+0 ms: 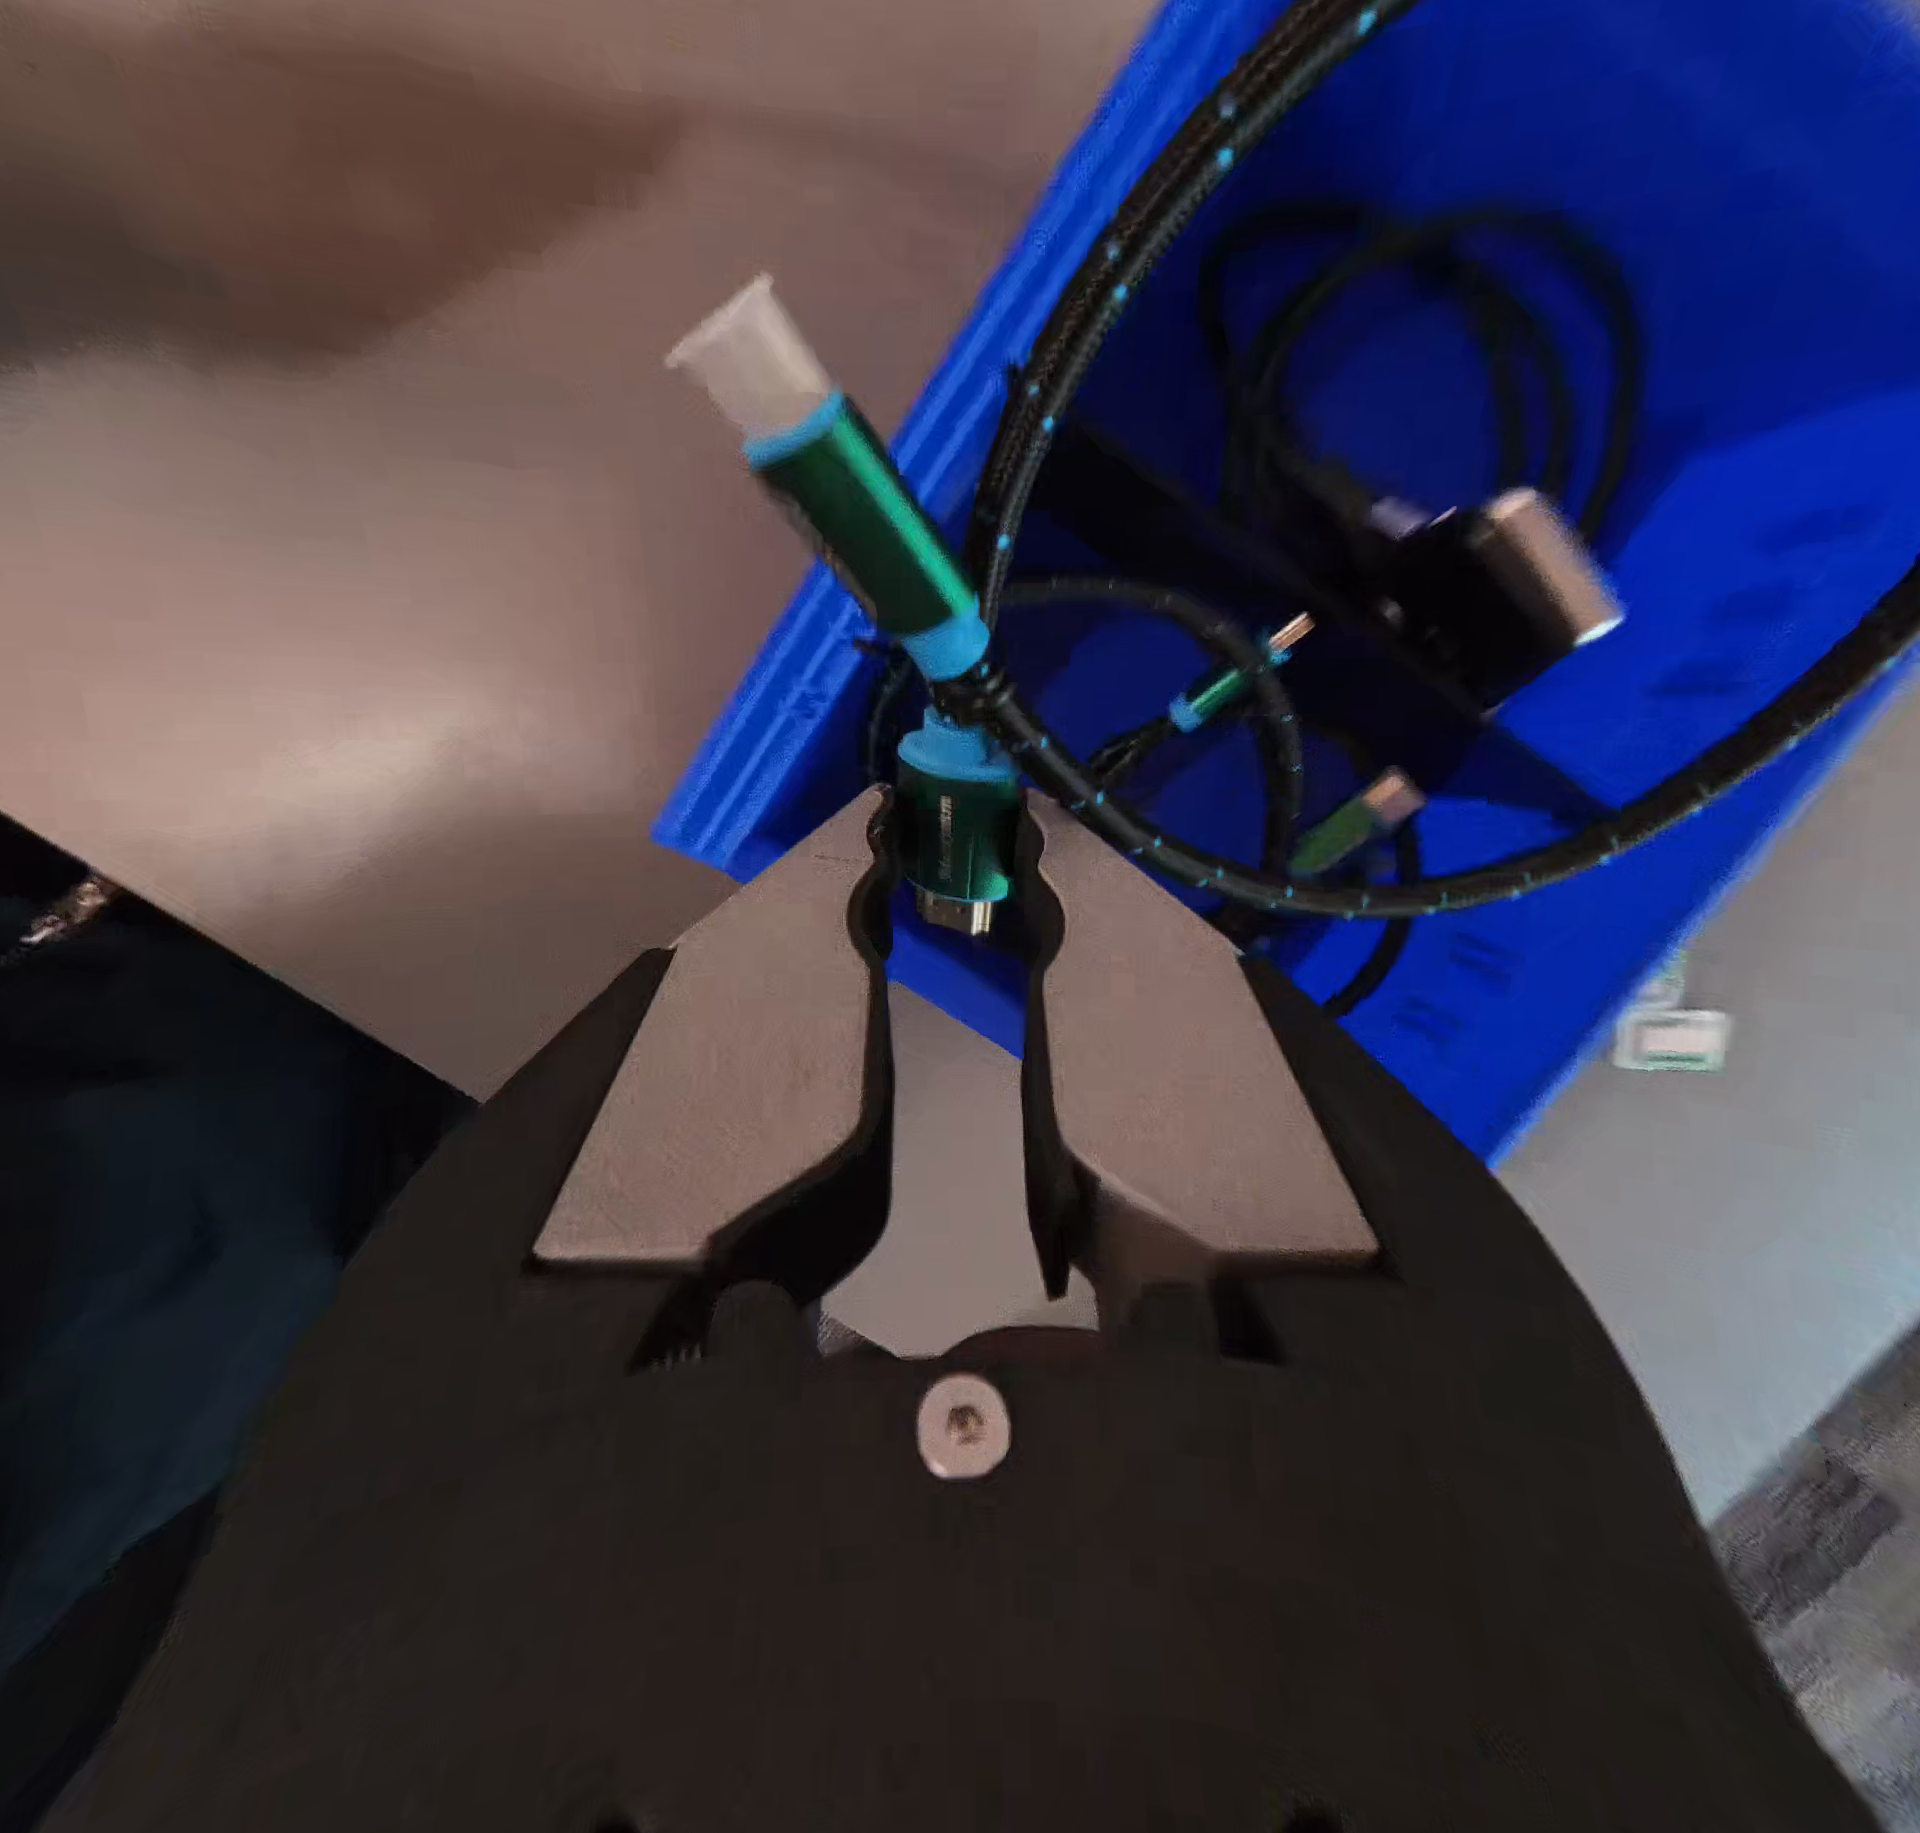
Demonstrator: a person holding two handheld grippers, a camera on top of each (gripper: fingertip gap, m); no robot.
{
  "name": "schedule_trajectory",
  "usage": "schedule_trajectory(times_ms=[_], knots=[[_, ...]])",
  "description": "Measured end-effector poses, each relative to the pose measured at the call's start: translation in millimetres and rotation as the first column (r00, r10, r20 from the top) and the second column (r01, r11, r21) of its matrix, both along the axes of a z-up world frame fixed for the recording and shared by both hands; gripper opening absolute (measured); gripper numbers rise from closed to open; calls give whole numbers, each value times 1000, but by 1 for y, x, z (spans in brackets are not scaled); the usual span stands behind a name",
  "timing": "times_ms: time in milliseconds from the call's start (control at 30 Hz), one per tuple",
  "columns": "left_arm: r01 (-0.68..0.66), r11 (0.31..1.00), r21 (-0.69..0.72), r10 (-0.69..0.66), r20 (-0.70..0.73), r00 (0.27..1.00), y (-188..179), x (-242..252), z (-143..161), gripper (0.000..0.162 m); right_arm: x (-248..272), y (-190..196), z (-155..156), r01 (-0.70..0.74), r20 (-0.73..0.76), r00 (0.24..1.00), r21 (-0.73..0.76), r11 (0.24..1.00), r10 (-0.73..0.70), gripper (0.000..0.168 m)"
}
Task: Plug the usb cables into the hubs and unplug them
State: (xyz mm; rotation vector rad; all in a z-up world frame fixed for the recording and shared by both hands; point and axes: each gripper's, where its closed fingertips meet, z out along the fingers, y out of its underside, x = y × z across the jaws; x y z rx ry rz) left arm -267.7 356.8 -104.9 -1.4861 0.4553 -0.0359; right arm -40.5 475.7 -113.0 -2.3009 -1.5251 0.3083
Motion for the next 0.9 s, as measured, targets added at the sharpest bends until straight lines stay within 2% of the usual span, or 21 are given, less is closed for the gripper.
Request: schedule_trajectory(times_ms=[133, 200, 433, 533, 733, 833, 900], knots=[[3, 1000, -12, -3, 26, 1000, 1, -4, -2, 10, 7, 12, -70, 71, 165, 985, -122, 990, -50, 23], [16, 1000, -20, -15, 49, 999, 1, -5, -3, 10, 8, 14, -76, 79, 179, 982, -121, 990, -56, 24], [139, 990, -23, -132, 206, 970, -3, 2, 6, 10, 1, 6, 1, 23, -11, 1000, 32, 999, -23, 40], [214, 977, -6, -206, 252, 946, -8, 10, 10, 10, -23, -14, 29, -57, -156, 985, 74, 996, 68, 39], [407, 913, 26, -379, 422, 823, -18, 24, 18, 10, -92, -82, 49, -317, -415, 849, 97, 943, 328, 45], [511, 855, 83, -483, 487, 728, -30, 30, 29, 11, -119, -103, 53, -386, -454, 780, 192, 902, 430, 49], [583, 804, 119, -559, 483, 673, -41, 39, 34, 11, -134, -116, 58, -428, -458, 730, 274, 862, 508, 49]])
